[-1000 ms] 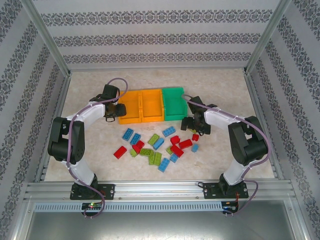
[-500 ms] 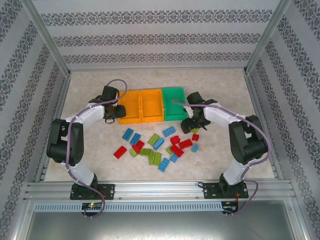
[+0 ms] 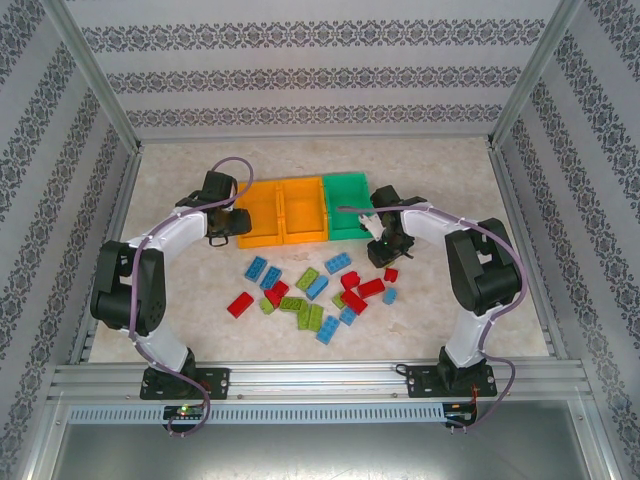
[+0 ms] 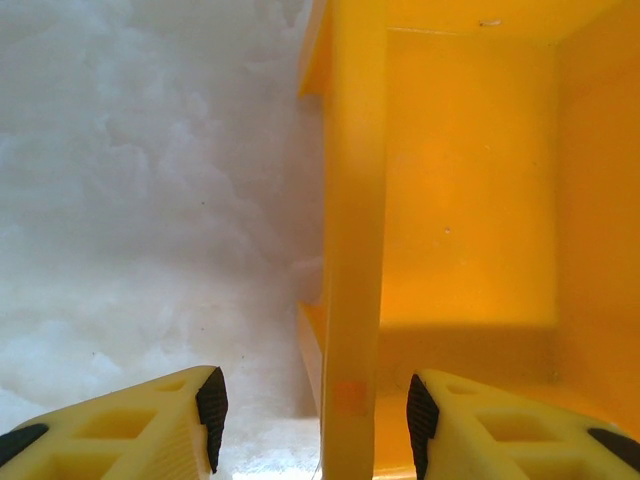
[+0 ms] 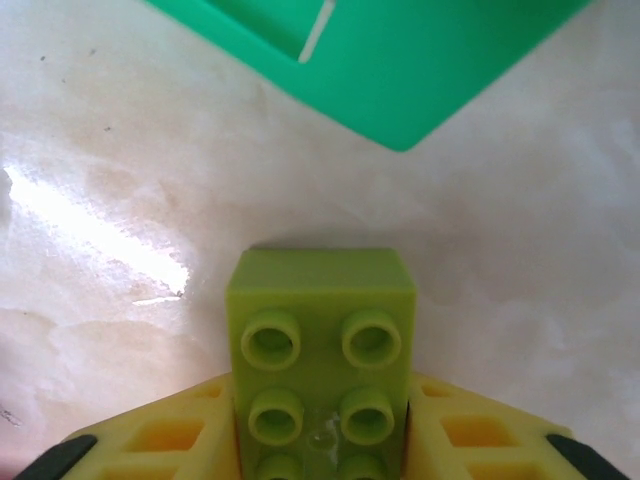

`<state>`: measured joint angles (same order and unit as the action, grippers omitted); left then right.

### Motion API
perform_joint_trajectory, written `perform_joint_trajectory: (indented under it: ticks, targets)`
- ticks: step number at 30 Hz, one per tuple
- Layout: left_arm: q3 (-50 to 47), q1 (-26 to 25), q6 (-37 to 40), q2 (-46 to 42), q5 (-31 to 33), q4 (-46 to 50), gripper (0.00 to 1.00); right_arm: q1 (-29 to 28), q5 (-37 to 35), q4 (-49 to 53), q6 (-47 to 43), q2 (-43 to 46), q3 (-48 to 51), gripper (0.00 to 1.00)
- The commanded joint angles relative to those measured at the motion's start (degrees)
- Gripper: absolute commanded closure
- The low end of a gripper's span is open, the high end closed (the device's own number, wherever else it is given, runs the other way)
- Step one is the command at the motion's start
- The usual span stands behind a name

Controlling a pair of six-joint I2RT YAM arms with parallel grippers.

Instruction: Sort the legos into containers by color

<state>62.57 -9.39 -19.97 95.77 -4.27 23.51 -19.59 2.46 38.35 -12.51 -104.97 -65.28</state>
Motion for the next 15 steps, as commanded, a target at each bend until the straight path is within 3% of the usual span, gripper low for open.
perform_joint_trajectory:
  ticks: [1, 7, 15]
  targets:
    - [-1.4, -0.6, -0.1, -2.2, 1.5, -0.3, 0.47, 1.1, -2.2, -0.8, -0.5, 1.8, 1.5, 0.69]
    - [-2.4, -0.6, -0.5, -3.3, 3.2, -0.3, 0.47, 2.0, 4.2, -5.8, 2.5, 12.6, 5.6, 0.73]
    - [-6.6, -0.6, -1.8, -9.1, 4.7, -4.3, 0.46, 3.6, 25.9, -12.9, 12.5, 22.6, 2.9, 0.75]
